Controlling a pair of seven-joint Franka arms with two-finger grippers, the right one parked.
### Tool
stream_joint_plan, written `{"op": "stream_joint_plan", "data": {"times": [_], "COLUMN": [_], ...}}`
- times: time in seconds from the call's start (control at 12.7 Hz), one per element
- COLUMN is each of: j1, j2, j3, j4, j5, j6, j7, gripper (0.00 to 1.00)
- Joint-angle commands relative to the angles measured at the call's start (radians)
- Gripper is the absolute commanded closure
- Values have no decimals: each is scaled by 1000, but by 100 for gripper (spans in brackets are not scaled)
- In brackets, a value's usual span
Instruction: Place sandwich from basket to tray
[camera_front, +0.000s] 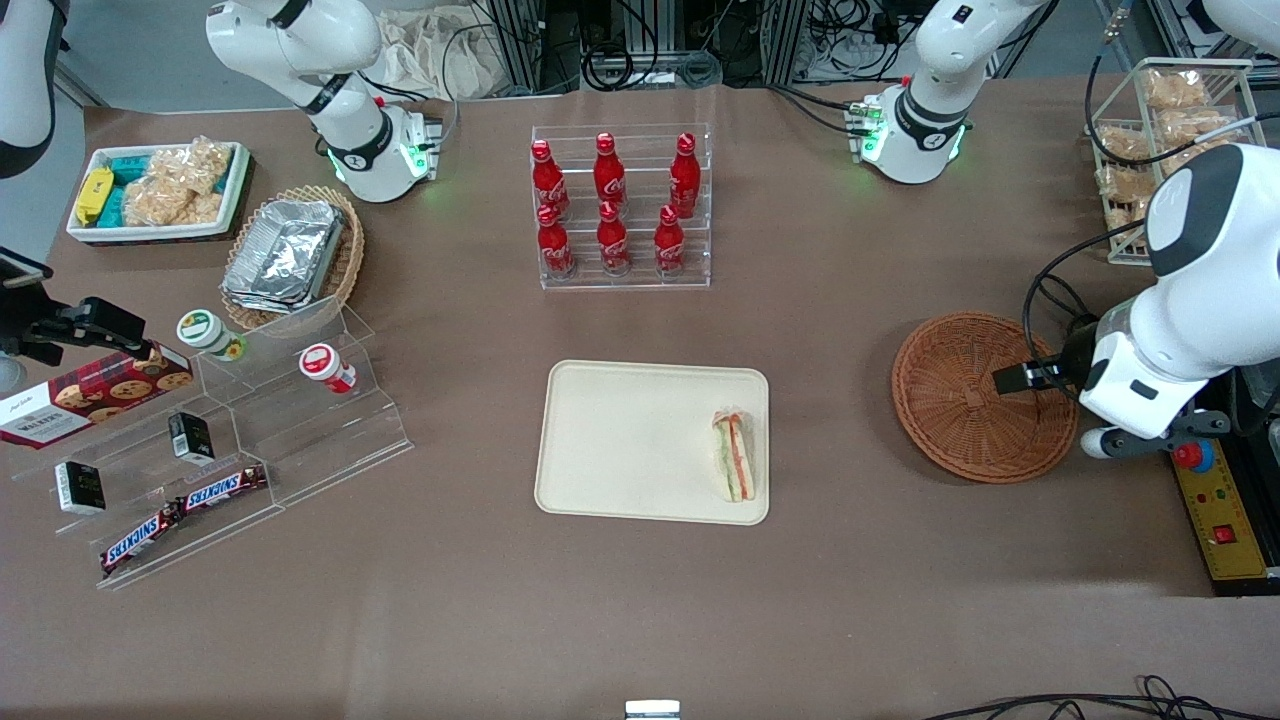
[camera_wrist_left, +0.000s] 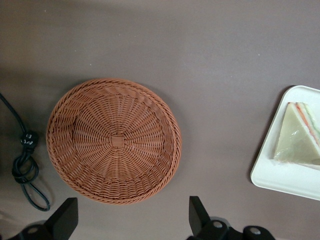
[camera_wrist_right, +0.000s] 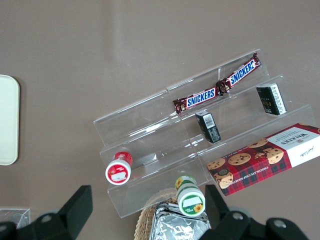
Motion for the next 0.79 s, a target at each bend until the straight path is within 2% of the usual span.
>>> {"op": "stream_joint_plan", "data": {"times": [0.0,0.16,0.39,0.55,0.71], "j1": [-10,-69,-233,-319,-451], "j2": [-26,-20,-48,-110,-178], "j3": [43,133,353,465,637], "j4": [18,62,139,113,76], "j5": [-16,-37,-121,-175,-244], "j6": [3,-19,-101,-97,-97], "j7": [118,217,302,330,385], "gripper": [1,1,0,0,0]}}
